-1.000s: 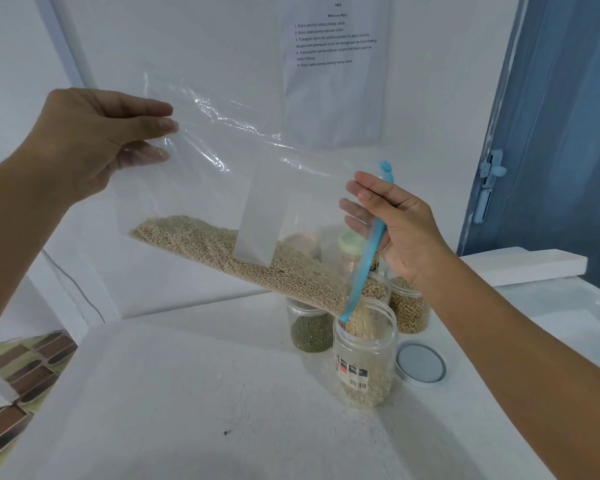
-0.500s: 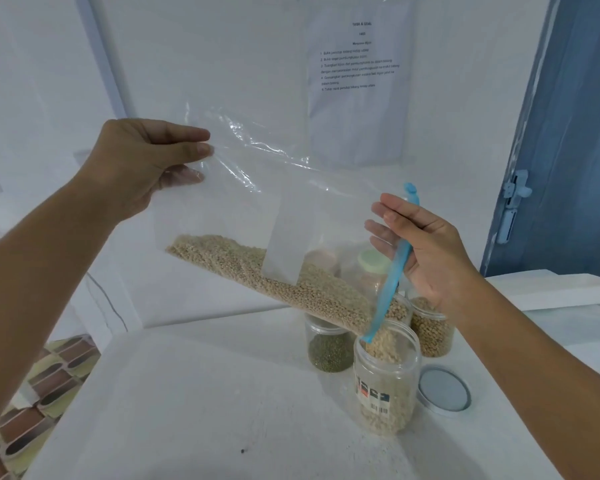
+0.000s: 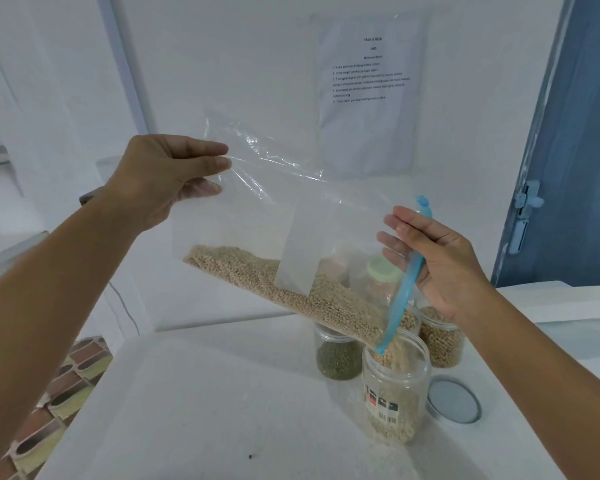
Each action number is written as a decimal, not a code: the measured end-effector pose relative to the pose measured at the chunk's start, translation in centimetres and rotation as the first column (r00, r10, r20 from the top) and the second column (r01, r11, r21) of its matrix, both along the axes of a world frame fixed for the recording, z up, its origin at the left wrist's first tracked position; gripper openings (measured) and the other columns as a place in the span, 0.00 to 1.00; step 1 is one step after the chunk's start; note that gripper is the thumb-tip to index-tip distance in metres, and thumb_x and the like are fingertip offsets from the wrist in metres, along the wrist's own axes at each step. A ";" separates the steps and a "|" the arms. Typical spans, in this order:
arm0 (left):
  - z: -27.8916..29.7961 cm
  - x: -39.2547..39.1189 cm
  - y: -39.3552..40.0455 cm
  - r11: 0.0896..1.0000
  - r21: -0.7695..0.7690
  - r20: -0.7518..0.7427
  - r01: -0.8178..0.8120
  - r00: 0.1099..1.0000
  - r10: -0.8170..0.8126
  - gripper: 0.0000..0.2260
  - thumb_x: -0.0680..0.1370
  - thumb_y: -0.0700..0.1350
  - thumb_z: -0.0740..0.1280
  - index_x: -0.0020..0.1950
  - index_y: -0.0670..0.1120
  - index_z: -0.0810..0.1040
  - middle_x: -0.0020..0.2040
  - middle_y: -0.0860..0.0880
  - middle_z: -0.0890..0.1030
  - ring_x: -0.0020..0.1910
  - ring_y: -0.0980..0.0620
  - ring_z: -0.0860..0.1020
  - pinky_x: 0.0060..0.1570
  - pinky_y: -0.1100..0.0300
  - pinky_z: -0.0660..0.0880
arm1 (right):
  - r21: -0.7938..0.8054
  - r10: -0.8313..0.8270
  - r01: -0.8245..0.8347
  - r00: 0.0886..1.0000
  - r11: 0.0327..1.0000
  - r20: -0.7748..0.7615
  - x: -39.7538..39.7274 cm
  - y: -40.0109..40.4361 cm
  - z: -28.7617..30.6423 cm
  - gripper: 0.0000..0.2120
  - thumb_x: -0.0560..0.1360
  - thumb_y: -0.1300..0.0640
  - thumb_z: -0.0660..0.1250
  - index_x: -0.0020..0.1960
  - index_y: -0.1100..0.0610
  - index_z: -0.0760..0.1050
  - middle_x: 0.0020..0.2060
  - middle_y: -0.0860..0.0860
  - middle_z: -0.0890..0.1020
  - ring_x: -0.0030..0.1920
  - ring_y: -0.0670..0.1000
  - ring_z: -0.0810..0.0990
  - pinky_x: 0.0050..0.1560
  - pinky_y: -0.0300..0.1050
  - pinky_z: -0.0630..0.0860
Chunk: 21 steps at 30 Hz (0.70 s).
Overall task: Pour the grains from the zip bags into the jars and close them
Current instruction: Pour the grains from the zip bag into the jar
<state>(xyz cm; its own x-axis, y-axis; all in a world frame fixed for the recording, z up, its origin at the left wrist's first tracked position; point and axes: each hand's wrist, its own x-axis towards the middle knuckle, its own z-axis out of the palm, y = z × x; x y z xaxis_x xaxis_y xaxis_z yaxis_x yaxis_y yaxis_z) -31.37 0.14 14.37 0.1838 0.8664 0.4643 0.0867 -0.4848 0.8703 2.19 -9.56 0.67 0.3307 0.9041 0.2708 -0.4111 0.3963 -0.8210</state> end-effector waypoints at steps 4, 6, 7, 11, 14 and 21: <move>0.0 -0.2 -0.1 1.000 0.006 -0.001 0.002 1.000 -0.002 0.13 0.70 0.39 0.78 0.54 0.43 0.87 0.49 0.44 0.88 0.32 0.53 0.83 0.46 0.59 0.84 | 0.002 0.004 -0.004 1.000 1.000 0.002 -0.1 -0.1 0.2 0.12 0.79 0.66 0.68 0.60 0.58 0.83 0.56 0.54 0.87 0.55 0.56 0.88 0.52 0.46 0.85; 0.1 -0.3 -0.1 1.000 0.007 0.002 0.004 1.000 -0.004 0.13 0.69 0.40 0.79 0.53 0.44 0.87 0.49 0.44 0.88 0.33 0.53 0.83 0.47 0.60 0.83 | 0.004 0.004 -0.003 1.000 1.000 -0.001 -0.1 -0.2 0.3 0.13 0.78 0.65 0.68 0.60 0.58 0.83 0.57 0.54 0.87 0.55 0.56 0.87 0.51 0.46 0.84; 0.2 -0.4 -0.2 1.000 0.006 0.004 0.007 1.000 -0.007 0.13 0.69 0.40 0.79 0.52 0.45 0.88 0.49 0.45 0.88 0.34 0.52 0.83 0.48 0.60 0.83 | 0.005 0.003 -0.003 1.000 1.000 -0.002 -0.1 -0.2 0.4 0.13 0.77 0.64 0.69 0.60 0.58 0.83 0.57 0.54 0.87 0.55 0.56 0.87 0.51 0.46 0.84; 0.4 -0.5 -0.1 1.000 0.005 0.006 0.019 1.000 -0.019 0.11 0.68 0.40 0.80 0.50 0.46 0.89 0.50 0.44 0.88 0.41 0.49 0.84 0.49 0.59 0.83 | 0.002 0.000 0.000 1.000 1.000 0.001 -0.2 -0.3 0.3 0.14 0.75 0.64 0.70 0.60 0.57 0.83 0.56 0.54 0.87 0.55 0.56 0.87 0.52 0.46 0.85; 0.3 -0.2 -0.2 1.000 0.007 0.012 0.021 1.000 -0.021 0.09 0.68 0.40 0.80 0.48 0.47 0.89 0.50 0.44 0.88 0.42 0.49 0.84 0.49 0.59 0.84 | 0.000 -0.003 0.003 1.000 1.000 0.006 -0.1 -0.4 0.3 0.16 0.73 0.62 0.71 0.60 0.57 0.83 0.56 0.53 0.87 0.55 0.56 0.87 0.53 0.47 0.85; 0.4 0.0 -0.4 1.000 0.009 0.020 0.018 1.000 -0.018 0.09 0.68 0.40 0.79 0.46 0.47 0.89 0.48 0.45 0.88 0.37 0.51 0.83 0.48 0.59 0.84 | -0.003 -0.010 0.011 1.000 1.000 0.011 -0.2 -0.5 0.3 0.17 0.71 0.61 0.72 0.61 0.57 0.83 0.56 0.53 0.87 0.56 0.56 0.87 0.57 0.49 0.84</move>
<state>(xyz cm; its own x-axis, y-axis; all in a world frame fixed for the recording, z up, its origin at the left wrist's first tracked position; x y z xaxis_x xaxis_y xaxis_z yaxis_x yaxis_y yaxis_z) -31.41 -0.26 14.76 0.1903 0.8590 0.4753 0.0604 -0.4934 0.8677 1.97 -10.01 1.00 0.3372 0.9014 0.2716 -0.3980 0.3979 -0.8266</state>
